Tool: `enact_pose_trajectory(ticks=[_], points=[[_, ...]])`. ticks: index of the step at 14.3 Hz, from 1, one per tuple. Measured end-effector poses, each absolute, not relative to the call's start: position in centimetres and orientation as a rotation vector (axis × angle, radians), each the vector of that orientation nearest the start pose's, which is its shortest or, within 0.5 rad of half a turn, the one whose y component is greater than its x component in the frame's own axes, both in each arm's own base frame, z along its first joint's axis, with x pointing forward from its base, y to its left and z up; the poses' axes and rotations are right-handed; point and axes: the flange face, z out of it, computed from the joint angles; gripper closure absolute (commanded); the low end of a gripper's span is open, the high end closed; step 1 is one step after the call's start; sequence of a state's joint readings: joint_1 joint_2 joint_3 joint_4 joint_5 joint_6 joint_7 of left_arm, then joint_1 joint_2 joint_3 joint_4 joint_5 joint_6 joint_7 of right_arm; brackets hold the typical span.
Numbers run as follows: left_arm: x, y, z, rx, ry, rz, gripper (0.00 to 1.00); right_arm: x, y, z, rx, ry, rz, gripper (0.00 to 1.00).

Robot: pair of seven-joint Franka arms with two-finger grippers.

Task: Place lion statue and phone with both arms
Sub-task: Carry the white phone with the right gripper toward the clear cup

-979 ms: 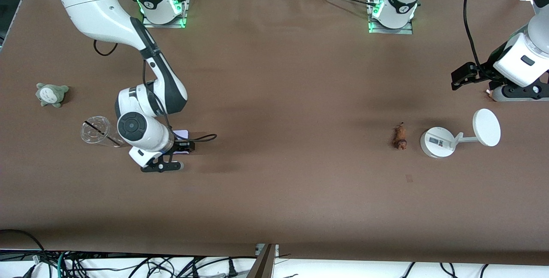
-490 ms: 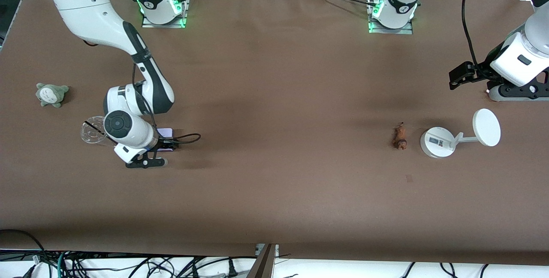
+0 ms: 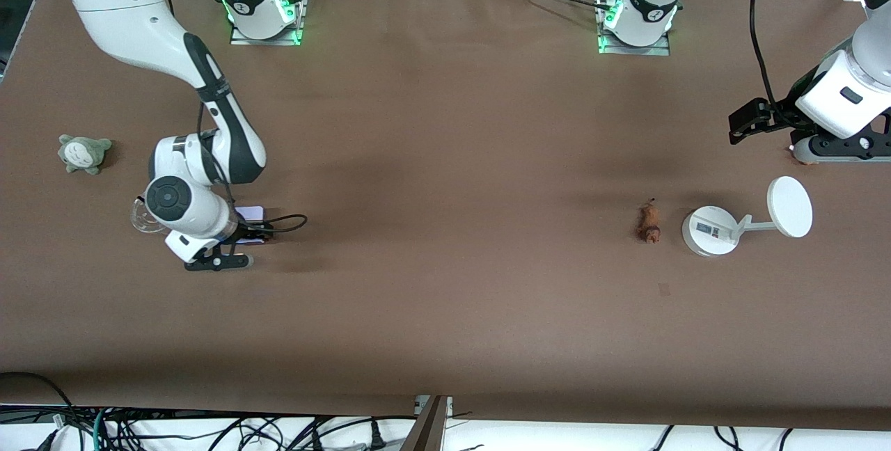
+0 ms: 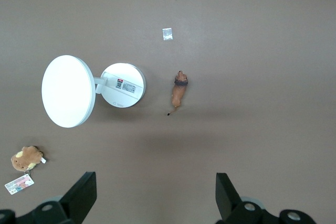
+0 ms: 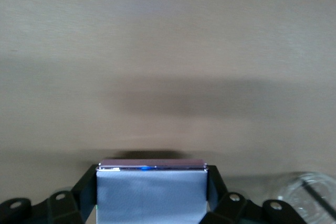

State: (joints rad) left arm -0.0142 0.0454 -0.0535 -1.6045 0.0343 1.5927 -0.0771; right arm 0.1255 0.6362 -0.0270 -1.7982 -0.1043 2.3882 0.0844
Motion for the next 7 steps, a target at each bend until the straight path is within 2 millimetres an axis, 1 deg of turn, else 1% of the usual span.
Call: enact_pose_trajectory(ticks=[2, 4, 5, 6, 7], points=[[56.67, -3.46, 58.50, -3.105, -0.009, 0.086, 0.00, 64.60, 5.51, 18.71, -3.226, -0.156, 0.064, 0.59], [56.66, -3.64, 58.50, -3.104, -0.004, 0.086, 0.00, 64.53, 5.49, 18.46, -3.225, -0.156, 0.060, 0.59], [56.66, -3.67, 58.50, -3.104, -0.003, 0.086, 0.00, 64.53, 5.47, 18.30, -3.225, -0.156, 0.057, 0.55], [56.66, -3.67, 58.50, -3.104, -0.002, 0.086, 0.00, 64.52, 5.44, 18.11, -3.225, -0.156, 0.057, 0.47], [56.66, -3.67, 58.50, -3.104, -0.002, 0.086, 0.00, 64.50, 5.41, 17.94, -3.224, -0.156, 0.059, 0.33]])
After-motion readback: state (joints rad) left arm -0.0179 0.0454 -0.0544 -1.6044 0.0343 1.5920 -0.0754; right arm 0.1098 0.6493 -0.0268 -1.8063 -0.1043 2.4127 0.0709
